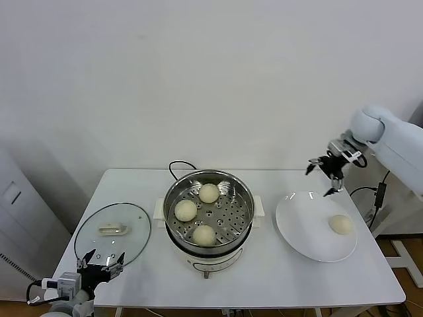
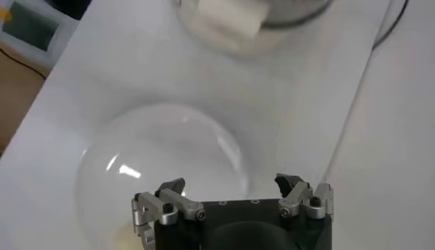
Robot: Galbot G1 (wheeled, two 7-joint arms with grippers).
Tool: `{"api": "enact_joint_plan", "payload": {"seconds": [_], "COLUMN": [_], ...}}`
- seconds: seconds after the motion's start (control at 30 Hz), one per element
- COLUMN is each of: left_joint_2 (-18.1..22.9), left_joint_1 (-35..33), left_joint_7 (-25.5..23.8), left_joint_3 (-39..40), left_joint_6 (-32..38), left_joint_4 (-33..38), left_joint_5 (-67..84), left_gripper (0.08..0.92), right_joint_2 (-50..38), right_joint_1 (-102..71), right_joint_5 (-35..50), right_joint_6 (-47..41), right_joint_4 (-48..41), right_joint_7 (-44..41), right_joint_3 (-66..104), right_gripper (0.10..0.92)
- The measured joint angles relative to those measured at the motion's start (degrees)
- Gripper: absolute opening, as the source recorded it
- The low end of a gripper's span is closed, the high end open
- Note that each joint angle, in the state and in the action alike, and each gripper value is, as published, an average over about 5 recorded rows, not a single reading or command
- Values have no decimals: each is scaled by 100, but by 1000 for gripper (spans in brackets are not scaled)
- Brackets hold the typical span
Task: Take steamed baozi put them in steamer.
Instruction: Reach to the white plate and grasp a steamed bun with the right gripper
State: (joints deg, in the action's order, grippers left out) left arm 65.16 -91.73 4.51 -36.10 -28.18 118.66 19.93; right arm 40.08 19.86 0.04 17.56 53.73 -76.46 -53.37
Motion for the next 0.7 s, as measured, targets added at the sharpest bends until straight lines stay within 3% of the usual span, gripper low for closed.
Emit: {"api": "enact_joint_plan", "payload": {"seconds": [0.7], "left_joint_2": [8], "left_joint_1": [-2], "left_joint_7": [0], "left_joint_3": [13], "left_joint_6": [-15], "left_joint_4": [-6], "left_joint_5": [-1], "left_gripper": [823], "right_joint_2": [247], "right_joint_1": [-1525], "right_joint_5": [-1593], "right_joint_6": [243], "right_joint_4": [-1210], "right_joint_7": [363], "right_joint_3": [1532], "right_gripper": [823]}}
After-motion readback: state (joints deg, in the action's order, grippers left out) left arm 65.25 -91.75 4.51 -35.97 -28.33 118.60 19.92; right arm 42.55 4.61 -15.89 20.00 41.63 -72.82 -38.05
